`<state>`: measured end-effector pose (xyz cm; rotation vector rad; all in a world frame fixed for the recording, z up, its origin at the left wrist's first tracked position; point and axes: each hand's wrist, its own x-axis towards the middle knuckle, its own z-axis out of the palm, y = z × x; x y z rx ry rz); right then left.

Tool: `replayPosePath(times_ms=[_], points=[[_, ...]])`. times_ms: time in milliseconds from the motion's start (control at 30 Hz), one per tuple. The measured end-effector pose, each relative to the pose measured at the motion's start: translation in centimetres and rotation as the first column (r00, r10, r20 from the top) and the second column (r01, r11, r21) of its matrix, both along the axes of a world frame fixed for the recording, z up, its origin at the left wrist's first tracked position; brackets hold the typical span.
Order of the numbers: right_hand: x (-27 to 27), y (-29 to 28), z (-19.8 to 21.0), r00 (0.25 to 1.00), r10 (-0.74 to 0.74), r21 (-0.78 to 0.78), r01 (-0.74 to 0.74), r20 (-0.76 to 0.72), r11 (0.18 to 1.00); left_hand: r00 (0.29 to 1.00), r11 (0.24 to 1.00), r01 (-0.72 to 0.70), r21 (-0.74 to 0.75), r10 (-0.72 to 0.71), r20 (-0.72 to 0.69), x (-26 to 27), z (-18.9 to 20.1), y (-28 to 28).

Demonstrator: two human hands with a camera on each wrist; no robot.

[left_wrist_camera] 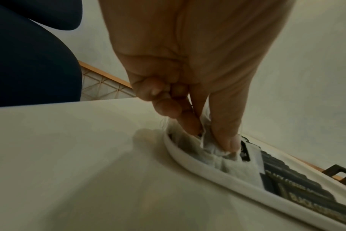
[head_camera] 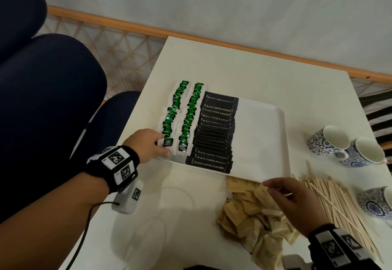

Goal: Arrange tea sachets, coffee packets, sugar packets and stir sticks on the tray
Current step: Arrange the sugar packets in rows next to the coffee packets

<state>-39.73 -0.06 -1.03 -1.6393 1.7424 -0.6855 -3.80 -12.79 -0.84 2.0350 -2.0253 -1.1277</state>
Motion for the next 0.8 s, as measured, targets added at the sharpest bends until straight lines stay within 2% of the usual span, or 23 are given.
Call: replayPosePath(times_ms=[100, 367, 567, 800], points=[[0.0, 0.2, -0.5, 1.000, -0.014, 0.009, 0.014, 0.000, 1.000, 1.000, 0.999, 0.017, 0.038, -0.016, -0.026, 0.0, -0.4, 0.2], [-0.2, 0.2, -0.5, 1.000, -0.005, 0.007, 0.005, 0.006, 1.000, 0.996, 1.000, -0.001, 0.015, -0.001, 0.086, -0.1, -1.0, -0.1], [-0.4, 0.2, -0.5, 1.000, -0.014, -0.005, 0.014, 0.003, 1.000, 0.993, 0.992, -0.119, -0.041, 0.120, 0.021, 0.4, -1.2, -0.1], [-0.3, 0.4, -0.6, 1.000, -0.008, -0.016, 0.008, 0.001, 1.000, 0.987, 0.987, -0.158, -0.022, 0.158, 0.009, 1.3, -1.5, 0.5]])
